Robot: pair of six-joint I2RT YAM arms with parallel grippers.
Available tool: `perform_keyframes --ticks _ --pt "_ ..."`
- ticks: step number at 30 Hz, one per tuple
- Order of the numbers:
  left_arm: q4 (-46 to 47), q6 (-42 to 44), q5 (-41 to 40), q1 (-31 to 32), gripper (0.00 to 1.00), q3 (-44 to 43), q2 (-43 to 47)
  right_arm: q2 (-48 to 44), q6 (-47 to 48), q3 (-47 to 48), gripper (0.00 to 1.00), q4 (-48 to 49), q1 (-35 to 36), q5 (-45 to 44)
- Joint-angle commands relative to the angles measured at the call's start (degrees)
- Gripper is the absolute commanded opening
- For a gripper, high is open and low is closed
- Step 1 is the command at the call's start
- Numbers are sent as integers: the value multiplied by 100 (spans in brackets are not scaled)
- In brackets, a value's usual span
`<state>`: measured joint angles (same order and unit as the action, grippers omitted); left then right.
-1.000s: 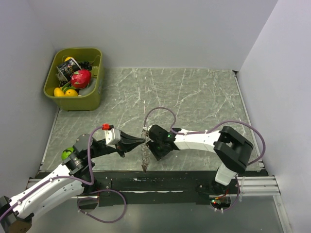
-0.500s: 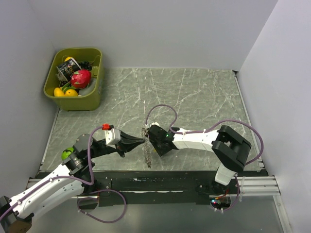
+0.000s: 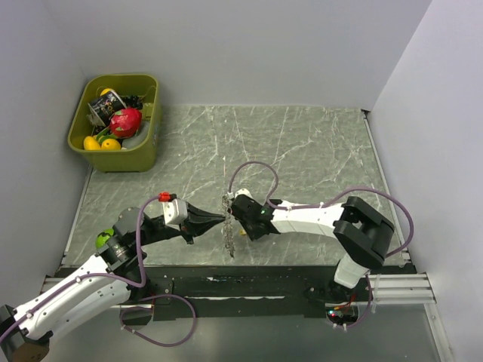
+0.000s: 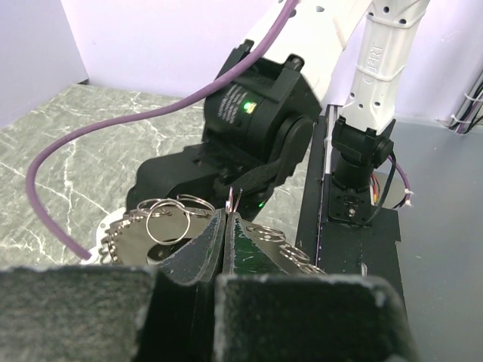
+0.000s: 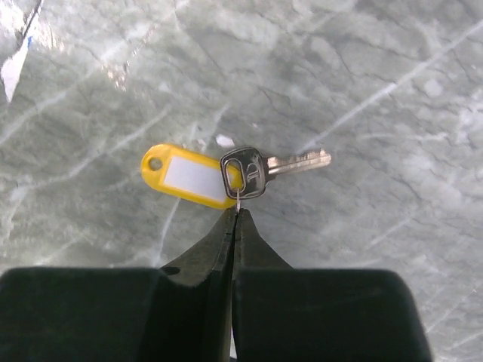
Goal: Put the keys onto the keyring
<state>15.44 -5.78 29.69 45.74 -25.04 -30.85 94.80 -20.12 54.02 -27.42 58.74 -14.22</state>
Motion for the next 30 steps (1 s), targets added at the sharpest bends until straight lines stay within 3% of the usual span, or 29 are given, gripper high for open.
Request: perform_keyframes --ticks 1,9,16,23,30 --pt "161 86 -51 14 1 -432 62 -725 52 -137 0 219 23 -248" --pt "-261 86 -130 14 1 -853 -140 -1640 175 -41 0 -79 -64 -152" --pt "-244 147 -69 14 1 -1135 -894 -2387 324 -102 0 69 -372 436" --pt "415 60 -86 14 1 -1091 -1520 -2616 641 249 0 -122 -829 1052" --pt "441 -264 2 6 1 -1451 -2012 -2353 588 1215 0 -430 -1102 1676"
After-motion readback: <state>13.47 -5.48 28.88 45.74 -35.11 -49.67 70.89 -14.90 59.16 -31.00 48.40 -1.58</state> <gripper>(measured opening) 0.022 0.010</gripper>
